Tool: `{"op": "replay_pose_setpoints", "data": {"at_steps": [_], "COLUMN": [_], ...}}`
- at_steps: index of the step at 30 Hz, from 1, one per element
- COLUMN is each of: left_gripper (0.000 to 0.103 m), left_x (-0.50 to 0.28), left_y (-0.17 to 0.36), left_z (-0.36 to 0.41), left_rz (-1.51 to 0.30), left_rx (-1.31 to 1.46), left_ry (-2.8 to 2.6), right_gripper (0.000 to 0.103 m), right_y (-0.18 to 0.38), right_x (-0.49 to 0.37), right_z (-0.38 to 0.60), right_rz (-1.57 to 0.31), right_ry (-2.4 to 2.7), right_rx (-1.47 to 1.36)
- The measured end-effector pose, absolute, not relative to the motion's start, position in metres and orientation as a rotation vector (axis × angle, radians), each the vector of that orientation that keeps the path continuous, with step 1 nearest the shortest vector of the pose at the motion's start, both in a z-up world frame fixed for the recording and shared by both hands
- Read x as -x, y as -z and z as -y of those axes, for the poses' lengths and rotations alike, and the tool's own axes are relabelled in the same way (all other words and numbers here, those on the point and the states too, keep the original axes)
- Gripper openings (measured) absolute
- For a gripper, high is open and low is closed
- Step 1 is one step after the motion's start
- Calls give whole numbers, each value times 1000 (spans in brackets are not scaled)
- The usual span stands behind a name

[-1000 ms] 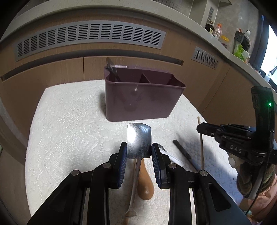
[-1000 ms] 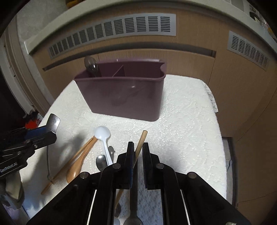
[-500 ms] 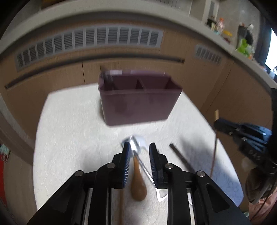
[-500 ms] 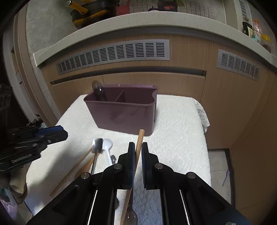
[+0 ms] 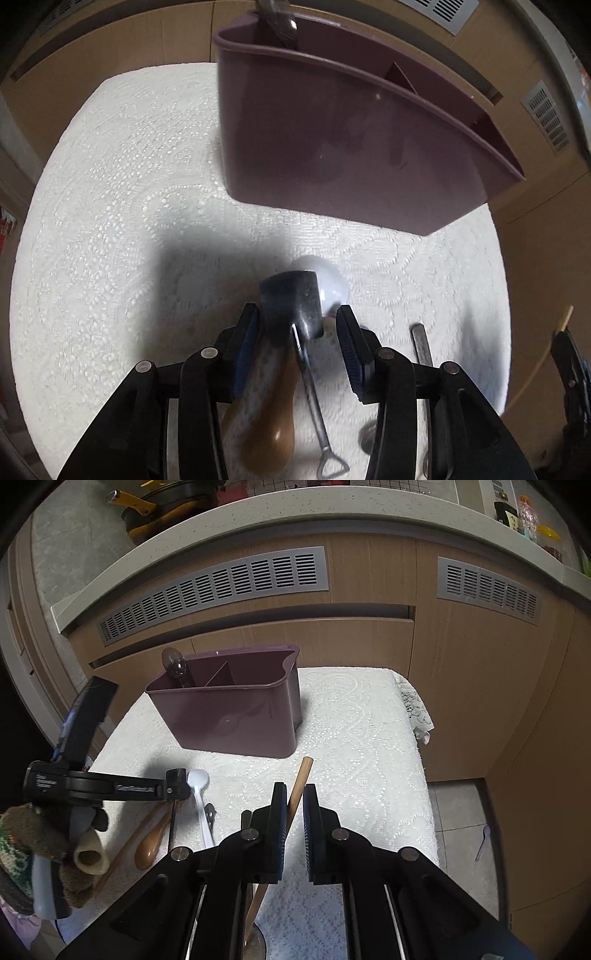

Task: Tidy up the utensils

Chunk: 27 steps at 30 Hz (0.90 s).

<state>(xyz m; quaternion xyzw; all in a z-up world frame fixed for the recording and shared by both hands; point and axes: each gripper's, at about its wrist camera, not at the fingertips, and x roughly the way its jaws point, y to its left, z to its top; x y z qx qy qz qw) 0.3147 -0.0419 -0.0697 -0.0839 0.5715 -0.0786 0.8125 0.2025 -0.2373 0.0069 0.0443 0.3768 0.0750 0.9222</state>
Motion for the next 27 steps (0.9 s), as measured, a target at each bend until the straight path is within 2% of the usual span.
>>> {"op": "replay_pose_setpoints", "data": {"at_steps": [2, 3, 5, 6, 7, 13, 16, 19, 21, 22, 27], "left_gripper": [43, 36, 29, 15, 11, 10, 10, 19, 46, 50, 53], "left_x": [-313, -308, -298, -290, -282, -230, -233, -252, -265, -269, -290], "left_y": [69, 68, 67, 65, 63, 28, 25, 39, 45, 50, 62], "left_z": [47, 50, 53, 51, 49, 36, 30, 24, 35, 37, 54], "left_rz": [-1168, -1133, -1082, -1058, -1039, -857, -891, -1019, -1080, -1113, -1215], "left_rx": [124, 95, 57, 49, 45, -16, 30, 123, 153, 160, 161], "left_ry": [168, 174, 191, 203, 220, 302, 319, 334, 329, 322, 236], "right_gripper": [8, 8, 8, 8, 8, 8, 7, 8, 8, 8, 8], "right_y": [-6, -6, -7, -8, -10, -23, -25, -25, -25, -25, -26], "right_x": [-202, -201, -199, -198, -196, -181, -180, -180, -181, -182, -184], "right_z": [237, 237, 237, 237, 236, 229, 224, 223, 223, 224, 224], "right_rz": [-772, -771, -766, -761, -758, -718, -717, -721, -724, -728, -737], "right_ry": [-154, -160, -170, -171, -174, -183, -178, -170, -164, -163, -161], "right_rx": [-92, -97, -100, -99, -100, -85, -70, -60, -55, -51, -36]}}
